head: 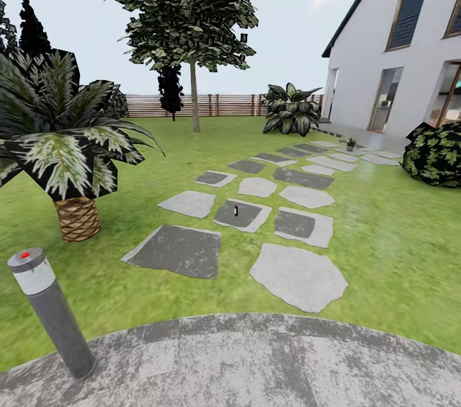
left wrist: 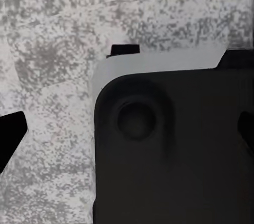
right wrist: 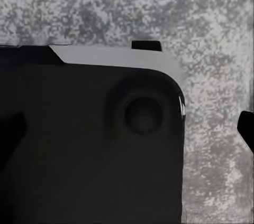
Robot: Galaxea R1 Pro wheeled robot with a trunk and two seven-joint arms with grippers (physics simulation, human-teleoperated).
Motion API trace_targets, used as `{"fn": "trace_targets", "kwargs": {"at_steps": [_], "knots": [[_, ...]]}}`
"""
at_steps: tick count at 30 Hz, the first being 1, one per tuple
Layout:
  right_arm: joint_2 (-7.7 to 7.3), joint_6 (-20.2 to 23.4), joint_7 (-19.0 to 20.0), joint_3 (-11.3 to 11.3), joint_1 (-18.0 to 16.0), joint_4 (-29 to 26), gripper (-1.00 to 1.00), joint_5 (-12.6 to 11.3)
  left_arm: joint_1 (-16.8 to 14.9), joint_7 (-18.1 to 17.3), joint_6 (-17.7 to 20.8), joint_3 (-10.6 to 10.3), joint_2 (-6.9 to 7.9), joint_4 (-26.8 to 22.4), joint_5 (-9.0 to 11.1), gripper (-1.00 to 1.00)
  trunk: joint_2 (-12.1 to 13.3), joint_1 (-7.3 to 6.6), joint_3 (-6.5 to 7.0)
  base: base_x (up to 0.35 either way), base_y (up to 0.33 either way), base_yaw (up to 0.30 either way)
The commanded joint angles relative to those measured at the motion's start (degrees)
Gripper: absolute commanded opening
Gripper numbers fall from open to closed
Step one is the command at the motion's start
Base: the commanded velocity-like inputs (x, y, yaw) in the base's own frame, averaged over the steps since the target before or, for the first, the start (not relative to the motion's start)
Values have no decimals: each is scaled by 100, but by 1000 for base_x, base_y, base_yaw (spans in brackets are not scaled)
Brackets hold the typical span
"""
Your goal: Pick up the pesticide atomizer in the garden and spray insectifuge to fully cover both potted plants in the garden.
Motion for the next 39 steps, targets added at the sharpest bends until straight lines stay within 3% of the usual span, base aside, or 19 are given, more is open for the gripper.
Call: {"fn": "trace_targets", "kwargs": {"at_steps": [1, 2, 3, 9, 12, 16, 20, 25, 29, 39], "knots": [[-33, -53, 2, -2, -4, -28, 100, 3, -37, 0, -53, -2, 17, -28, -5, 100, -3, 0, -6, 0, 0, 0], [-65, -85, 1, -2, -4, -61, 100, 3, -70, -1, -85, -6, 40, -61, -8, 100, -3, 0, -6, 0, 0, 0], [-129, -160, 1, -2, -9, -1294, 100, 4, -234, 0, -1115, -4, 101, -630, -9, 100, -3, 0, -6, 0, 0, 0], [-216, -171, 1, -3, -140, -2161, 100, 5, -818, -2, -1219, -15, 288, -644, -29, 100, -3, 0, -6, 0, 0, 0], [-364, -175, 1, -9, -402, -2497, 100, 5, -1239, -3, -1223, -15, 446, -637, -32, 100, -3, 0, -6, 0, 0, 0], [-546, -235, 1, -10, -712, -2559, 100, 0, -1446, -9, -1238, -18, 539, -649, -24, 100, -3, 0, -6, 0, 0, 0], [-632, -882, 3, -88, -838, -2436, 100, -15, -1478, -26, -1286, -62, 544, -646, -40, 100, -3, 0, -6, 0, 0, 0], [-618, -1204, 18, -128, -855, -1967, 100, -3, -1464, -8, -1434, -6, 550, -629, 25, 100, -3, 0, -6, 0, 0, 0], [-589, -1270, 11, -137, -857, -1844, 100, 4, -1456, -48, -1471, 142, 555, -599, 191, 100, -3, 0, -6, 0, 0, 0], [-560, -1278, 17, -118, -857, -1784, 100, 5, -1508, -89, -1477, 173, 499, -567, 204, 100, -3, 0, -6, 0, 0, 0]]}}
